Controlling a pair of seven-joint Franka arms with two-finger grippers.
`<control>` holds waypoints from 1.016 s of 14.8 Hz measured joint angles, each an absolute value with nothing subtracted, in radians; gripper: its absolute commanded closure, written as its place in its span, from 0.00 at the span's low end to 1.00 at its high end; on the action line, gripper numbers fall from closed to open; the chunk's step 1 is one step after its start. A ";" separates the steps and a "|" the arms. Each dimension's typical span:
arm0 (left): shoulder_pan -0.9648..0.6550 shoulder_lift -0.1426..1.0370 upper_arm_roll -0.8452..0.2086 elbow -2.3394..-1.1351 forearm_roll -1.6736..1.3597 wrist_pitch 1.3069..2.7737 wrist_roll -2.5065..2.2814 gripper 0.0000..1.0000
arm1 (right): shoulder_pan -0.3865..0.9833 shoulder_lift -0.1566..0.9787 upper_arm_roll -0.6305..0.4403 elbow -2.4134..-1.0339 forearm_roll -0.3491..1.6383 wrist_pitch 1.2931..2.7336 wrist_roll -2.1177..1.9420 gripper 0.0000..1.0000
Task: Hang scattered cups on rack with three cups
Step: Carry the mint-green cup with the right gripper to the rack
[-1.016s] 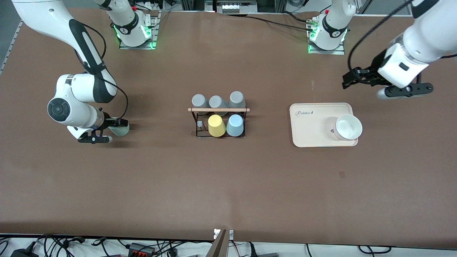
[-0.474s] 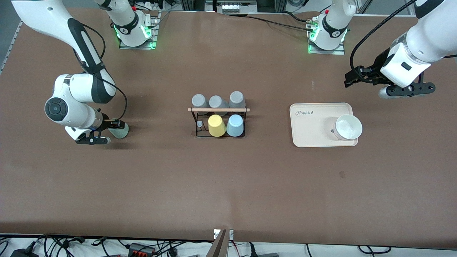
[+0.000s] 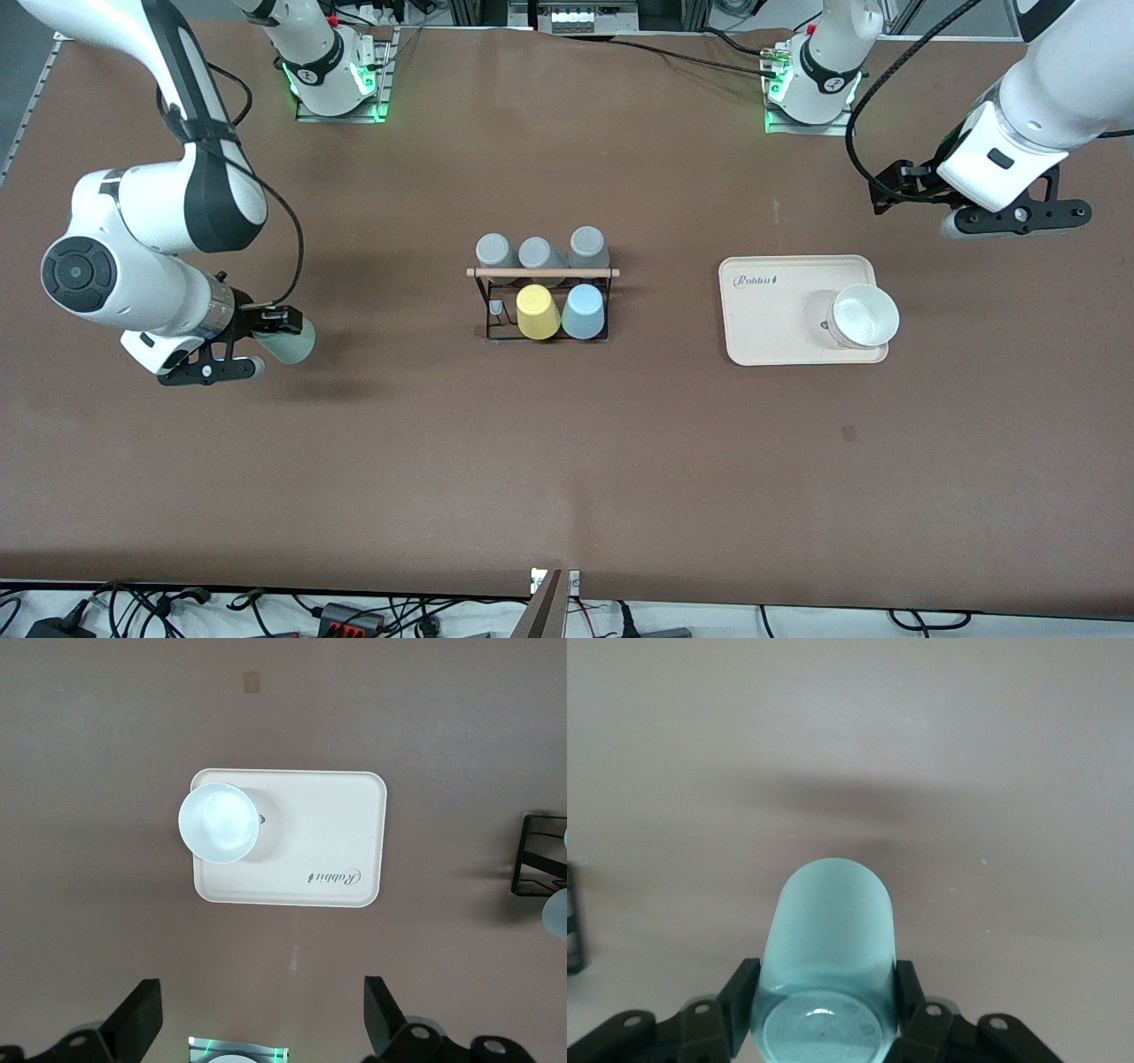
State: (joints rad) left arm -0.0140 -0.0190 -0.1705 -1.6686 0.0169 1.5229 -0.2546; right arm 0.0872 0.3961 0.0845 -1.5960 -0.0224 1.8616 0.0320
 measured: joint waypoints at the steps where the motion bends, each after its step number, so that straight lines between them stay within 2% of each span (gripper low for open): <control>1: -0.014 -0.019 -0.172 -1.668 0.017 1.526 -0.255 0.00 | 0.112 0.407 0.088 -1.553 -0.022 1.834 0.025 0.76; 7: -0.013 -0.019 -0.172 -1.663 0.017 1.525 -0.250 0.00 | 0.298 0.452 0.091 -1.457 -0.023 1.812 0.042 0.76; 15: 0.001 -0.020 -0.163 -1.654 -0.029 1.516 -0.250 0.00 | 0.427 0.461 0.091 -1.413 -0.022 1.816 0.328 0.76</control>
State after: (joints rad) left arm 0.0008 -0.0197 -0.1627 -1.6543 -0.0290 1.5162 -0.2499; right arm 0.4269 0.4612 0.0914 -1.4133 -0.0223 1.8164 0.3283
